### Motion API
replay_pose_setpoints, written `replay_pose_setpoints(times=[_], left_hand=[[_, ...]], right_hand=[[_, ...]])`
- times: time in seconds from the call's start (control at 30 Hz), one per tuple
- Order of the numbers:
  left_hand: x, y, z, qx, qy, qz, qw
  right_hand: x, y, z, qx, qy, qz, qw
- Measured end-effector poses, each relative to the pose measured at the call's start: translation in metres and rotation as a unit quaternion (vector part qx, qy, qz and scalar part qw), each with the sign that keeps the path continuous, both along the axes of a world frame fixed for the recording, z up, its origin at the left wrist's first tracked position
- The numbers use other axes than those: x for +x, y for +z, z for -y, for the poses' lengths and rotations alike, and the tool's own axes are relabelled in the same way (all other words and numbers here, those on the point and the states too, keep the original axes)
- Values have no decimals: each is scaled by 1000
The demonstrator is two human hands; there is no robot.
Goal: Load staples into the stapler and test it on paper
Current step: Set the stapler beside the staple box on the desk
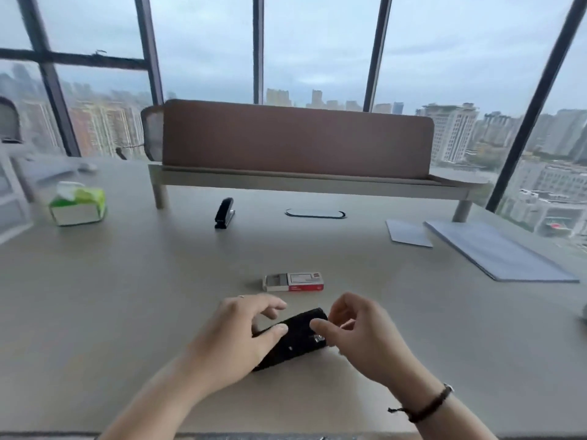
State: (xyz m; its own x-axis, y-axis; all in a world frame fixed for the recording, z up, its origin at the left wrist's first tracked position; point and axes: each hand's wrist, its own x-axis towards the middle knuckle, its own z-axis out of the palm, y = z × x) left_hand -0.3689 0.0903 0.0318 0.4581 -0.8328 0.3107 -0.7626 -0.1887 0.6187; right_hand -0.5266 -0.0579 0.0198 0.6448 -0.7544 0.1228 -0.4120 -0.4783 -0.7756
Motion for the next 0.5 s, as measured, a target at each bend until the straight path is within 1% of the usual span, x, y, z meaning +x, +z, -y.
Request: replay_pose_setpoints(times=[0.13,0.23,0.3,0.4,0.47,0.5], left_hand=[[7,-3,-8,-13,-9,-11,1000],[9,-4,-9,-4,-47,-10,999],[13,-6,-9,10,-51,-9,999],[14,-11,-8,28,-7,-9,1000],[13,-15,-5,15,20,-3,1000],[13,-15,-4,10,32,6,999]], right_hand=[[29,-3,-2,47,50,29,997],[48,-1,-3,48,93,12,994],[59,5,1,-1,104,-25,994],[77,18,13,-128,40,-67,989],[94,22,22,-165,23,-92,982],[102,21,26,-169,37,-118,978]])
